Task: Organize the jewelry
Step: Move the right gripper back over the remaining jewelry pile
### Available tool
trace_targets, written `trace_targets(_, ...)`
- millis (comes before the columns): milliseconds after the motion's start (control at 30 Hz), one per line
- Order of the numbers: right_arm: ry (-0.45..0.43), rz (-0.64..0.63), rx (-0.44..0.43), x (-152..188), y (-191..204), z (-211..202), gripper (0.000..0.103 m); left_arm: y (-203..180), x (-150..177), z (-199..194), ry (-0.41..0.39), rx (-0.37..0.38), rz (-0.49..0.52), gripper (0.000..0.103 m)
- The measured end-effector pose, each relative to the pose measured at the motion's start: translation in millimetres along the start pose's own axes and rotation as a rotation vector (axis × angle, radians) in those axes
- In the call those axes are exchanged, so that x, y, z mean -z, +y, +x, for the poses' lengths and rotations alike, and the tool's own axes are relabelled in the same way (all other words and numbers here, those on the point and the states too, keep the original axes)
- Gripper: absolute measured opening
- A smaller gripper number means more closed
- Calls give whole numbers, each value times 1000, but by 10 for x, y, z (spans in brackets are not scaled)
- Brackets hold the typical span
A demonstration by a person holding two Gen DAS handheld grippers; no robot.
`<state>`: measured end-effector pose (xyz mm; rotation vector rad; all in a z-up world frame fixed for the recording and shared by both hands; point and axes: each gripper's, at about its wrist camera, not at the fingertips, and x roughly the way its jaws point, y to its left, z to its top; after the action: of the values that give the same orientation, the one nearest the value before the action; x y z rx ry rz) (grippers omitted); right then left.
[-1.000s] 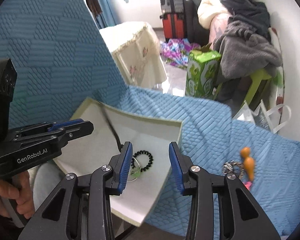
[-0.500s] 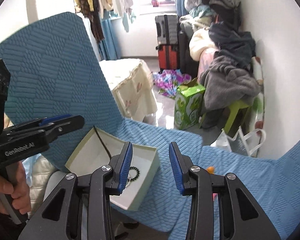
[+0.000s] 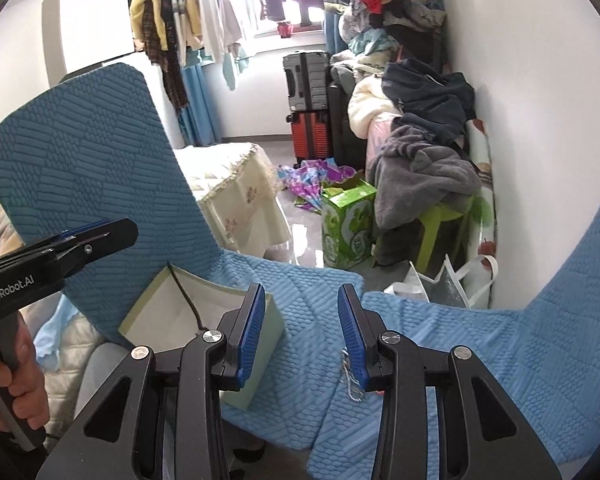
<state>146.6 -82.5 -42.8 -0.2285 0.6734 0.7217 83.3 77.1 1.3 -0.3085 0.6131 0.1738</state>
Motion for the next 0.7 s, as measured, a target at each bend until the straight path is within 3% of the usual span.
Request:
trace_targets(300, -8, 15, 38, 405, -325, -29, 36, -336, 329, 228, 10, 37, -7, 48)
trace_targets(700, 18, 67, 78, 1035, -834, 271, 36, -642, 829, 795, 79, 99, 3, 48)
